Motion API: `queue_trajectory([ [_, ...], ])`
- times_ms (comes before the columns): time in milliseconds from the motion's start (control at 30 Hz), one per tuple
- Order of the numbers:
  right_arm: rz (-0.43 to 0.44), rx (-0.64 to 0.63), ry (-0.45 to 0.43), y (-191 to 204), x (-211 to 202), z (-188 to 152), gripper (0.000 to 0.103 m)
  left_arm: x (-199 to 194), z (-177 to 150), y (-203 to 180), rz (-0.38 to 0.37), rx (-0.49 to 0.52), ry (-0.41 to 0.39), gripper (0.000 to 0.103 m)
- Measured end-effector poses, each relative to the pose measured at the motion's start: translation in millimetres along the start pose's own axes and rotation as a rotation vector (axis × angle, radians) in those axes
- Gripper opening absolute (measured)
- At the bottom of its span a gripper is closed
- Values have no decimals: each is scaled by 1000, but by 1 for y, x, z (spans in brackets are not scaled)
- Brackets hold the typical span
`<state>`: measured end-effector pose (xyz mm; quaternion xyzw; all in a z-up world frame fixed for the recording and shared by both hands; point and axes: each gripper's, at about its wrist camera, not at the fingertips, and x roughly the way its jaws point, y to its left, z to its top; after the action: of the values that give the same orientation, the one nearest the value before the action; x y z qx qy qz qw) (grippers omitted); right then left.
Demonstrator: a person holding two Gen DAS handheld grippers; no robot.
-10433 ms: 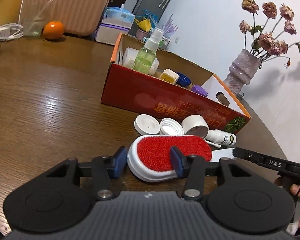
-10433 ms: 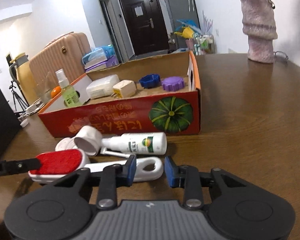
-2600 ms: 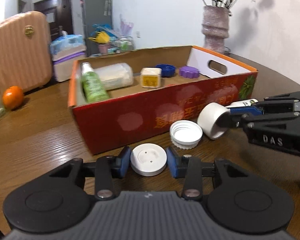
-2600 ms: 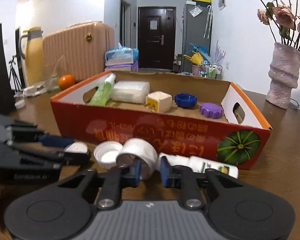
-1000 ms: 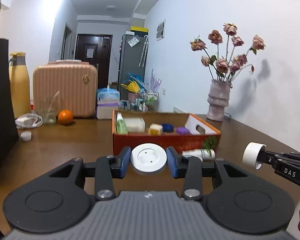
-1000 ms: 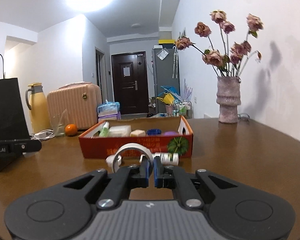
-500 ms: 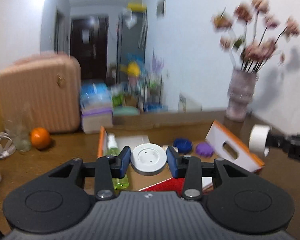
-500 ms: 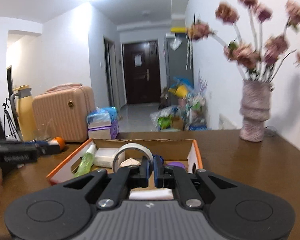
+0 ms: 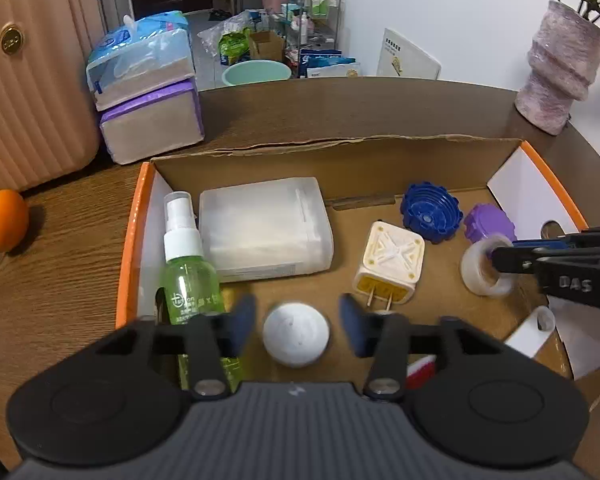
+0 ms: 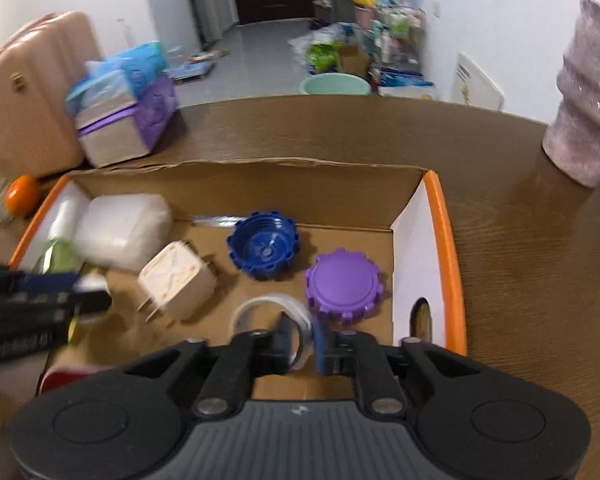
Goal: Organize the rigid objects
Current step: 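Release both items into the box and withdraw both tools toward the remaining caps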
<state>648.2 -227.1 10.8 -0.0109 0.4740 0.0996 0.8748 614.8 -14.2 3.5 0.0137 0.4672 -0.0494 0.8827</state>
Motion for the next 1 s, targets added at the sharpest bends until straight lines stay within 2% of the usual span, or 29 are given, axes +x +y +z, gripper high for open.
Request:
queue_trajectory([
  [133, 32, -24, -99, 11, -22, -6, 23, -16, -2, 5, 0, -17, -26, 60],
  [300, 23, -66, -198, 15, -69, -21, 36, -66, -15, 10, 1, -7, -115, 71],
  [367, 40, -60, -228, 14, -92, -35, 36, -91, -27, 10, 11, -10, -176, 73],
  [433, 56, -53, -279, 13, -114, -52, 41, -122, -45, 7, 48, 10, -270, 77],
  [467, 61, -38, -318, 12, -127, -63, 54, -139, -56, 5, 69, 20, -329, 83],
  [500, 63, -21, -354, 12, -137, -72, 73, -157, -69, 3, 93, 27, -397, 86],
  [533, 69, 2, -405, 11, -151, -86, 79, -172, -82, 2, 116, 29, -458, 96],
  [567, 77, 14, -449, 13, -161, -98, 81, -187, -98, 0, 141, 31, -527, 103],
  [633, 83, 23, -517, 17, -184, -129, 81, -214, -139, -2, 198, 26, -668, 103],
  [700, 79, 18, -593, 23, -203, -163, 81, -234, -174, -5, 229, 27, -739, 103],
  [767, 50, 9, -666, 30, -217, -195, 81, -253, -210, -9, 223, 24, -779, 103],
  [833, 29, -15, -782, 39, -233, -234, 84, -270, -246, -14, 198, 22, -839, 103],
  [900, 37, -59, -881, 48, -244, -273, 97, -285, -283, -15, 191, 7, -924, 103],
  [933, 44, -86, -907, 51, -247, -289, 100, -292, -305, -17, 191, -11, -979, 103],
  [1000, 50, -122, -936, 58, -257, -324, 102, -302, -340, -20, 192, -40, -1036, 103],
])
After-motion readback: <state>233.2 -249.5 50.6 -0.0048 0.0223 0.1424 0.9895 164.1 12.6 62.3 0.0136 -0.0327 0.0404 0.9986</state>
